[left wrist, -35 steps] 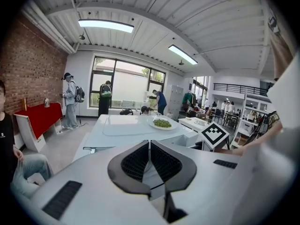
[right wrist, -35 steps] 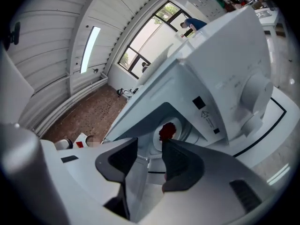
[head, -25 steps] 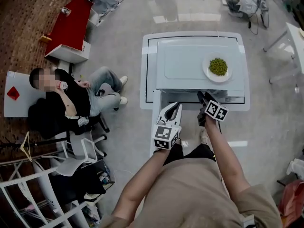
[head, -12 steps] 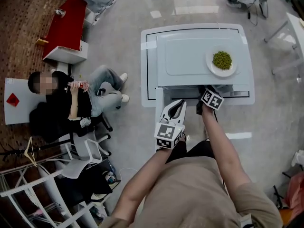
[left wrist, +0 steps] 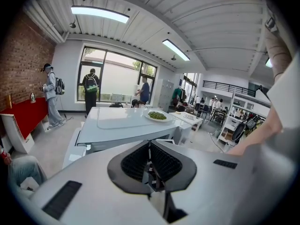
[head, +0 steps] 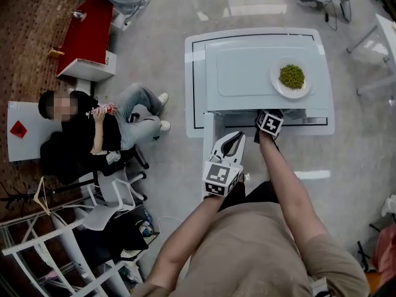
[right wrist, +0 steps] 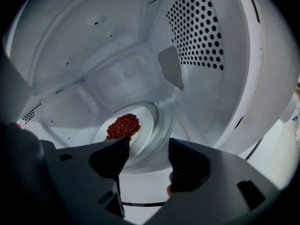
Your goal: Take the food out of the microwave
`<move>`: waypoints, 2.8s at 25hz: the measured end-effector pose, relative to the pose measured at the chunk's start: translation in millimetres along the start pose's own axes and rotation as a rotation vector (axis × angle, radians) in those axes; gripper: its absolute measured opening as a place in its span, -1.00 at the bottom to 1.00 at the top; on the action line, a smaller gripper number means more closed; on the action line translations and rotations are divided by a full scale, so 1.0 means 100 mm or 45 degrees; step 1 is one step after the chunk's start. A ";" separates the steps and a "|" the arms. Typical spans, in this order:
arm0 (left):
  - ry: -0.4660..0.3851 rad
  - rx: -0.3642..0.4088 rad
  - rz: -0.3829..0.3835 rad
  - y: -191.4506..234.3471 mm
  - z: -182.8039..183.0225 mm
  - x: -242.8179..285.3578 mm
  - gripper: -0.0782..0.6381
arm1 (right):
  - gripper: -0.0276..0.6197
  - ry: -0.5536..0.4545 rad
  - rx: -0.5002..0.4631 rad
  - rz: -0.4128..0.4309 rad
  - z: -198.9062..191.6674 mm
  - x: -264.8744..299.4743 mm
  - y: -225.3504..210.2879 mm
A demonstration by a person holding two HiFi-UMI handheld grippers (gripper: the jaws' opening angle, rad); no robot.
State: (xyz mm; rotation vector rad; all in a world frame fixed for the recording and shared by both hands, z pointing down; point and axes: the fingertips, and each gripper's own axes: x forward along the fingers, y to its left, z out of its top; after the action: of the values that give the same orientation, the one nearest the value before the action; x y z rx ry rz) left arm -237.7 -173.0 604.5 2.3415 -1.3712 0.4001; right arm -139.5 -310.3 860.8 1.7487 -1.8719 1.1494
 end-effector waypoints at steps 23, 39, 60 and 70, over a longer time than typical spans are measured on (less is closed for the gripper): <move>0.000 0.031 0.001 -0.18 0.01 0.02 -0.76 | -0.83 0.087 0.858 0.477 -0.20 -0.36 -0.10; 0.002 0.040 0.016 -0.19 0.02 -0.02 -0.76 | -0.83 0.070 0.993 0.687 -0.24 -0.33 -0.02; -0.087 -0.021 0.143 -0.28 0.07 -0.25 -0.76 | -0.85 0.281 0.889 0.860 -0.25 -1.22 -0.01; -0.166 -0.062 0.190 -0.53 0.14 -0.43 -0.76 | -0.85 0.355 0.844 0.930 -0.19 -1.95 -0.18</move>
State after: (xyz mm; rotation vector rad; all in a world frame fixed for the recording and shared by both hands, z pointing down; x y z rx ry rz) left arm -211.5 -123.5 563.2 2.2680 -1.6040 0.2570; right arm -90.5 -163.6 738.7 1.0242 -2.1463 2.3575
